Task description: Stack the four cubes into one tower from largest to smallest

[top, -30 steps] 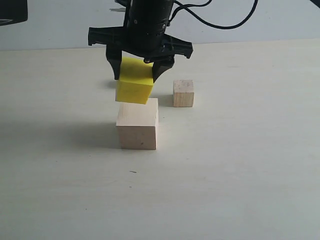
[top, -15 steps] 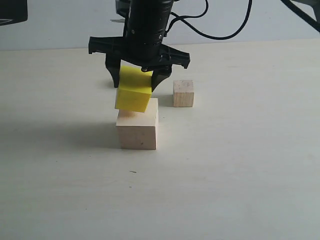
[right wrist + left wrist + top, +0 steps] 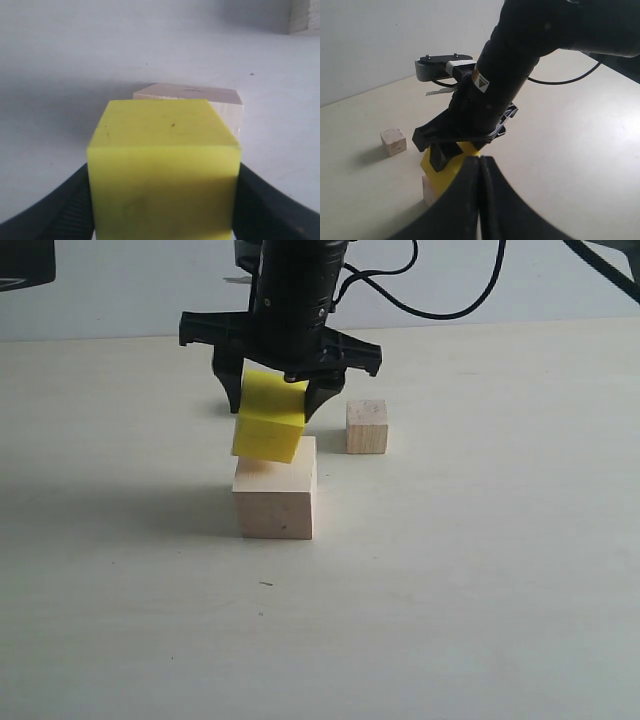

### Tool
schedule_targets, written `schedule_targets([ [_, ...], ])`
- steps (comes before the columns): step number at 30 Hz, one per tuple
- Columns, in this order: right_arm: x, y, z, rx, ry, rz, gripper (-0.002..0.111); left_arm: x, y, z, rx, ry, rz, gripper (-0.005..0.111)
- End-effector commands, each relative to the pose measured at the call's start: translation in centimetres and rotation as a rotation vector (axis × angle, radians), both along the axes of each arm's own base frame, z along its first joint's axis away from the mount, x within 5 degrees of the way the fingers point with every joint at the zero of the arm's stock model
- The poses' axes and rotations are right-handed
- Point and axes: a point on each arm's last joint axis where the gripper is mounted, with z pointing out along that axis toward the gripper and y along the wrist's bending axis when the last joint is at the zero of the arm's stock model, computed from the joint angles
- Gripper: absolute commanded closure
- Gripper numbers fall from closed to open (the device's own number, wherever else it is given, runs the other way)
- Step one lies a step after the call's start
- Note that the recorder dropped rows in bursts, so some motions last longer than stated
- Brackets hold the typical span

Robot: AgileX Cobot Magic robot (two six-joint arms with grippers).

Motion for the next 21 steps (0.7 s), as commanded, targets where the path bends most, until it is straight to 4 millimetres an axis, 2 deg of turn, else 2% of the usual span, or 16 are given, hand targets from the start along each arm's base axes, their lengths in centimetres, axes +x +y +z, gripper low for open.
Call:
schedule_targets([
  [1, 0.22, -0.10, 0.61, 0.000, -0.031, -0.003, 0.108, -0.06, 0.11, 0.03, -0.004, -0.004, 0.006, 0.107],
  [21, 0.21, -0.09, 0.61, -0.001, -0.035, 0.016, 0.108, -0.06, 0.11, 0.03, -0.004, -0.004, 0.006, 0.107],
])
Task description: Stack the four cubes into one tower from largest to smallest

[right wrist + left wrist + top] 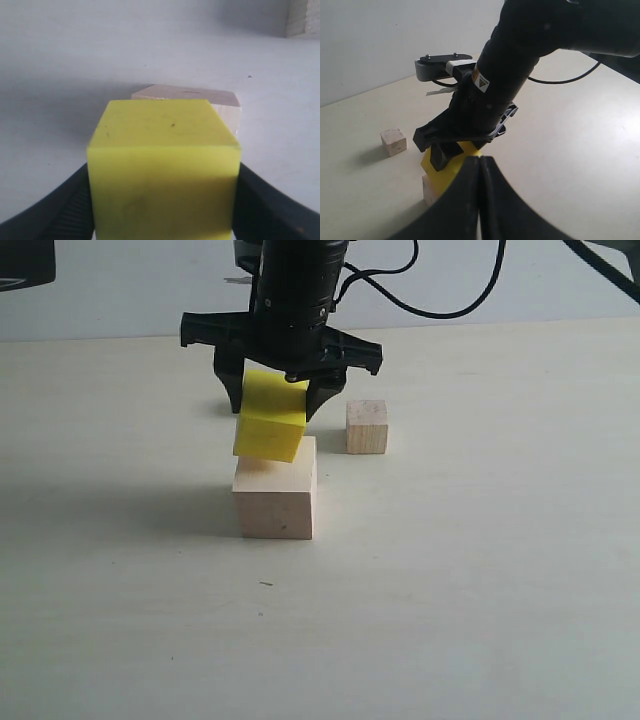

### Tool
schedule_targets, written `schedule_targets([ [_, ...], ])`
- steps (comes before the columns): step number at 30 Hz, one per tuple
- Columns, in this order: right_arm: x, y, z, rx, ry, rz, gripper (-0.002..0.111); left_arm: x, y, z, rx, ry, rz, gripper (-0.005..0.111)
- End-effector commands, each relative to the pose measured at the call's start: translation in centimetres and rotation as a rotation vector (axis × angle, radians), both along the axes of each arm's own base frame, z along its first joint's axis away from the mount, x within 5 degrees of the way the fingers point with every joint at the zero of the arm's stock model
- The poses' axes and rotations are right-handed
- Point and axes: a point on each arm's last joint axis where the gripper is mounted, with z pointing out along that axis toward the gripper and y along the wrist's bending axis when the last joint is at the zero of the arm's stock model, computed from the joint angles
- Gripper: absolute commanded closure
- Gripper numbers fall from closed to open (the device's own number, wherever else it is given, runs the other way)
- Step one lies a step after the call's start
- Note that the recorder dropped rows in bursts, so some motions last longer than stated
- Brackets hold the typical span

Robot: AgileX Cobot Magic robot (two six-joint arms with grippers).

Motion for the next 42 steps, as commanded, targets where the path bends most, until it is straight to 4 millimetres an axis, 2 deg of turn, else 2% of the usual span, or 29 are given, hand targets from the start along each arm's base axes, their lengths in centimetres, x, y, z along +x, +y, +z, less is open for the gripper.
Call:
schedule_targets([
  [1, 0.17, -0.04, 0.62, 0.005, -0.029, 0.010, 0.107, -0.06, 0.11, 0.03, -0.004, -0.004, 0.006, 0.107],
  [6, 0.14, 0.00, 0.62, 0.010, -0.025, 0.009, 0.095, -0.06, 0.11, 0.03, -0.004, -0.004, 0.006, 0.107],
  [16, 0.14, 0.00, 0.62, 0.010, -0.026, 0.011, 0.094, -0.06, 0.11, 0.03, -0.004, -0.004, 0.006, 0.107],
  [22, 0.13, 0.01, 0.62, 0.010, -0.026, 0.018, 0.086, -0.04, 0.14, 0.01, 0.002, -0.007, 0.007, 0.107],
  [30, 0.13, 0.01, 0.62, 0.010, -0.026, 0.018, 0.085, -0.04, 0.15, 0.00, 0.006, -0.009, 0.007, 0.107],
  [32, 0.13, 0.01, 0.62, 0.010, -0.026, 0.018, 0.081, -0.04, 0.15, 0.00, 0.006, -0.009, 0.007, 0.107],
  [36, 0.04, 0.12, 0.64, 0.023, -0.016, 0.016, 0.066, -0.04, 0.15, 0.00, 0.006, -0.009, 0.007, 0.107],
  [42, -0.07, 0.25, 0.66, 0.039, -0.003, 0.014, 0.063, -0.04, 0.15, 0.00, 0.006, -0.009, 0.007, 0.107],
])
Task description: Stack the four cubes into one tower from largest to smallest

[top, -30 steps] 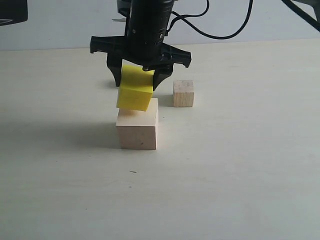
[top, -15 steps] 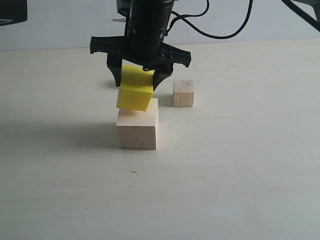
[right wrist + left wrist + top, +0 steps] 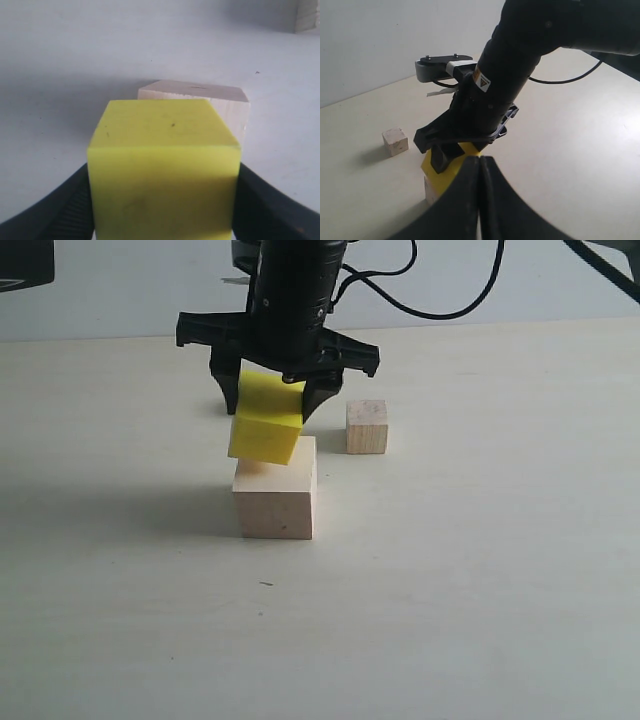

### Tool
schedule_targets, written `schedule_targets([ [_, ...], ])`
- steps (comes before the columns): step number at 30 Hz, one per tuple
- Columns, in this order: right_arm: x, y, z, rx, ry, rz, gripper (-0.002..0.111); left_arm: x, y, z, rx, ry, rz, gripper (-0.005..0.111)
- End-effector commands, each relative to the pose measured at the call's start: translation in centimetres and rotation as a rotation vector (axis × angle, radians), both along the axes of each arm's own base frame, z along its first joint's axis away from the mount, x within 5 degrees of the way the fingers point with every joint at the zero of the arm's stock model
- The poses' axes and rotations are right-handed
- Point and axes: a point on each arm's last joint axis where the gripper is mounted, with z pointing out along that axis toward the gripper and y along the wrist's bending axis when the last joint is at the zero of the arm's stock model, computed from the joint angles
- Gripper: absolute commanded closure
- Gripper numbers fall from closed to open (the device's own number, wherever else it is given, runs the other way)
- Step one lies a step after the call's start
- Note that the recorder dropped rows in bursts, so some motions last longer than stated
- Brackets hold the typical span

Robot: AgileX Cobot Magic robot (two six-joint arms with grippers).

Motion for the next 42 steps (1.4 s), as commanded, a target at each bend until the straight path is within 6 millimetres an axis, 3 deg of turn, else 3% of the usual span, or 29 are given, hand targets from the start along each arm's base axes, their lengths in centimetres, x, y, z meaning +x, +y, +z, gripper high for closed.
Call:
schedule_targets([
  [1, 0.1, 0.1, 0.6, 0.021, -0.017, 0.009, 0.063, -0.1, 0.1, 0.0, -0.001, -0.005, 0.006, 0.107],
  [36, -0.3, 0.1, 1.3, 0.001, -0.060, 0.076, 0.063, 0.0, 0.1, 0.0, 0.003, -0.009, 0.008, 0.107],
  [42, -1.0, -0.4, -1.1, -0.045, 0.017, 0.074, 0.063, 0.0, 0.2, 0.0, 0.007, -0.011, 0.008, 0.107],
])
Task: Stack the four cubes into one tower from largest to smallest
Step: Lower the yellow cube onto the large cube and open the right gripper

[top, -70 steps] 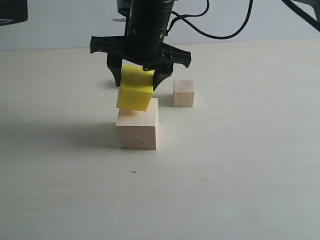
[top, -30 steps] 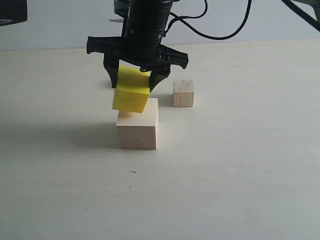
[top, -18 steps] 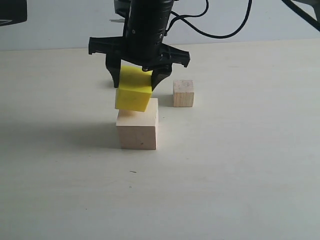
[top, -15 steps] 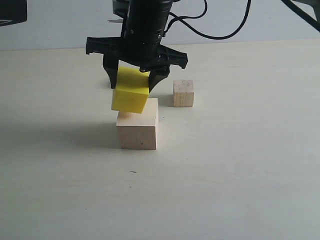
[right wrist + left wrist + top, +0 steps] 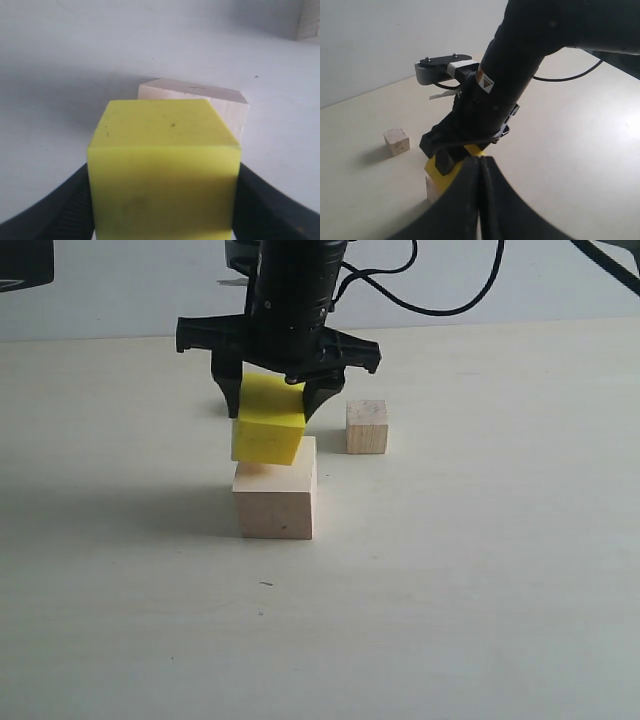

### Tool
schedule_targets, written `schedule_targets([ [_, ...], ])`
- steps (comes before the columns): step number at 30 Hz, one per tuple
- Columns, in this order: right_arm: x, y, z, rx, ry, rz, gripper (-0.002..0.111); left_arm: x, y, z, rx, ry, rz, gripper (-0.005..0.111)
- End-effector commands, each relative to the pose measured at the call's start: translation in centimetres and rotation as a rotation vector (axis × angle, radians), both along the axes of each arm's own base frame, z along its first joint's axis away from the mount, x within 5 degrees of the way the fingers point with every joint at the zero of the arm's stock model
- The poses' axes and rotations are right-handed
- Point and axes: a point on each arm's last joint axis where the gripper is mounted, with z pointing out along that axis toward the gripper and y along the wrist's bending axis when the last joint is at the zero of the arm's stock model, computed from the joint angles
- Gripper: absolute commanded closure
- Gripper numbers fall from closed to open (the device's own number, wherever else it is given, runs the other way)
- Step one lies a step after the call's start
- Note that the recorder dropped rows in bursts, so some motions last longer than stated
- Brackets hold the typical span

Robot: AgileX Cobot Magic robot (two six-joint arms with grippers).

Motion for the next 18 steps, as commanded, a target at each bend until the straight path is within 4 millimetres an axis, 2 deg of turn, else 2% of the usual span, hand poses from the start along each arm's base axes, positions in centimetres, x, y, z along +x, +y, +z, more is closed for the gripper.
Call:
schedule_targets([
  [1, -0.81, -0.40, -1.32, -0.033, 0.044, 0.010, 0.063, -0.02, 0.14, 0.04, 0.000, -0.010, 0.009, 0.107],
  [4, -0.88, -0.70, -1.92, -0.064, 0.046, 0.015, 0.063, 0.03, 0.16, 0.12, -0.005, -0.018, 0.014, 0.107],
  [13, -0.84, -0.77, -1.83, -0.066, 0.047, -0.025, 0.062, -0.04, 0.14, 0.01, -0.001, -0.004, 0.008, 0.107],
  [14, -0.86, -0.76, -1.83, -0.064, 0.048, -0.026, 0.061, -0.04, 0.14, 0.01, -0.001, -0.004, 0.008, 0.107],
  [18, -0.86, -0.76, -1.83, -0.064, 0.048, -0.026, 0.037, -0.05, 0.12, 0.03, -0.008, 0.000, 0.010, 0.107],
])
